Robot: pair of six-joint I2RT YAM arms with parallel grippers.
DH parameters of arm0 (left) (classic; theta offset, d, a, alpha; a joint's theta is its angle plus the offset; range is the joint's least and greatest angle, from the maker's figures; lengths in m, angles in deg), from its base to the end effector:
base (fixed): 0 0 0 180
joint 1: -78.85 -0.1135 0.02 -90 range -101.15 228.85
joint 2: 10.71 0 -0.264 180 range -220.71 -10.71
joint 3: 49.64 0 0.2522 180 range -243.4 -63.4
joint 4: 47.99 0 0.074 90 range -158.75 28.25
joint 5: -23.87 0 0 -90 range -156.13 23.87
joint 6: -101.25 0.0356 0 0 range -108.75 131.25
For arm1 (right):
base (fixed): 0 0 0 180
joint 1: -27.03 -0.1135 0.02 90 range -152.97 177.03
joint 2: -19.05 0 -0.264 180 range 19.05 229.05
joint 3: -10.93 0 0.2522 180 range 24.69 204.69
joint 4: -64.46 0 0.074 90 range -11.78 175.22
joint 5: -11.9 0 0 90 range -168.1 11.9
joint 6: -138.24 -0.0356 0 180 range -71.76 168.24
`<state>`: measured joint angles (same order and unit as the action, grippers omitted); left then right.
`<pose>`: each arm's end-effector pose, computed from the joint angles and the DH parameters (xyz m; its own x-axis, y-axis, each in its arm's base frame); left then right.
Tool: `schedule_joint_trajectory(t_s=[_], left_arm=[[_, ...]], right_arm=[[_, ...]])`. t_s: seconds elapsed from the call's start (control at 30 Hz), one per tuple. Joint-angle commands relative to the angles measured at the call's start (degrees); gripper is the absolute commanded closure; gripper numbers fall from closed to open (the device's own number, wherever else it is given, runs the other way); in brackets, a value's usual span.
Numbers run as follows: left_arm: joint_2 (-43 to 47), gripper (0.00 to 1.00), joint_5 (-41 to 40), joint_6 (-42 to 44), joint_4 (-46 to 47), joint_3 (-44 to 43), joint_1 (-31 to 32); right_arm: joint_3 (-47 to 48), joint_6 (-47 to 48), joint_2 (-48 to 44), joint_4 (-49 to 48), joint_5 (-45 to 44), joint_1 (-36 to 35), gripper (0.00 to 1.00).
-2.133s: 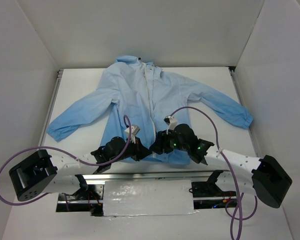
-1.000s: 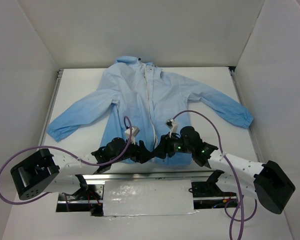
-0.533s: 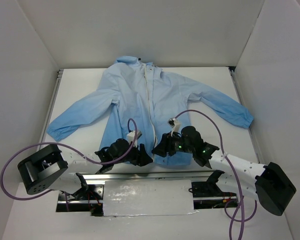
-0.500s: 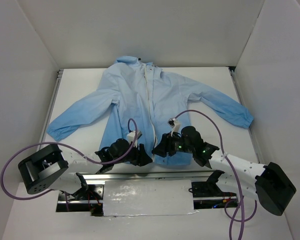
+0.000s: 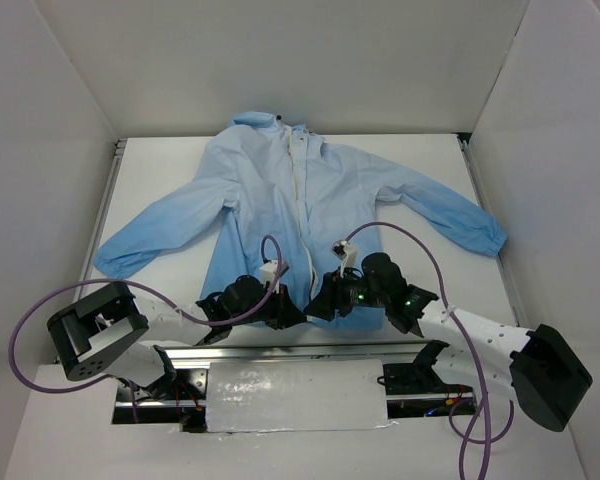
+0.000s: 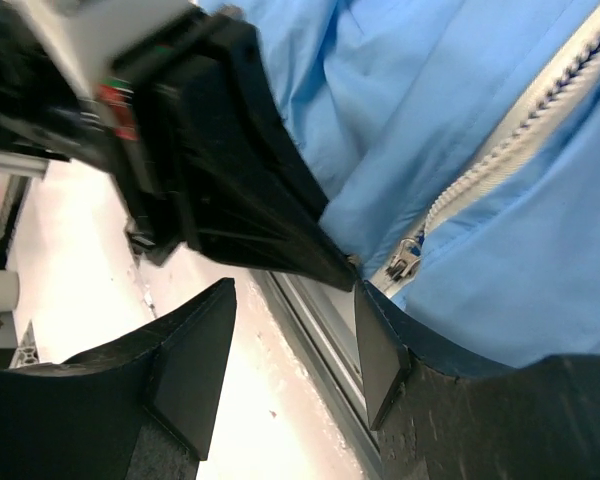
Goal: Zip up the jacket
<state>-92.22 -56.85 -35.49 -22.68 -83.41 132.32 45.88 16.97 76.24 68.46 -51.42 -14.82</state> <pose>0.1451 -0.2055 0.1463 -0.7978 -0.1305 -0.5887 0.4389 0.5438 -0.7153 0.1423 0.1489 0.1931 -0.7467 -0.0461 -0.6636 -0.5950 0.4923 0.6353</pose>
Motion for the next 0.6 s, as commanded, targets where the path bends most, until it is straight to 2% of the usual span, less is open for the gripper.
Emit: schedule_joint_trajectory(t_s=[0.0, 0.3, 0.57], left_arm=[[0.65, 1.0, 1.97, -0.02, 9.09, -0.3, 0.14], [3.73, 1.0, 3.38, 0.69, 16.74, 4.45, -0.39], [5.31, 1.0, 4.26, 1.48, 18.14, 6.3, -0.74]], right_arm=[[0.6, 2.08, 2.56, -1.4, 0.84, 0.18, 0.42], [2.98, 1.21, 7.15, -4.73, -1.45, 0.54, 0.44], [1.66, 0.07, 9.17, -9.48, 0.13, 2.03, 0.44]])
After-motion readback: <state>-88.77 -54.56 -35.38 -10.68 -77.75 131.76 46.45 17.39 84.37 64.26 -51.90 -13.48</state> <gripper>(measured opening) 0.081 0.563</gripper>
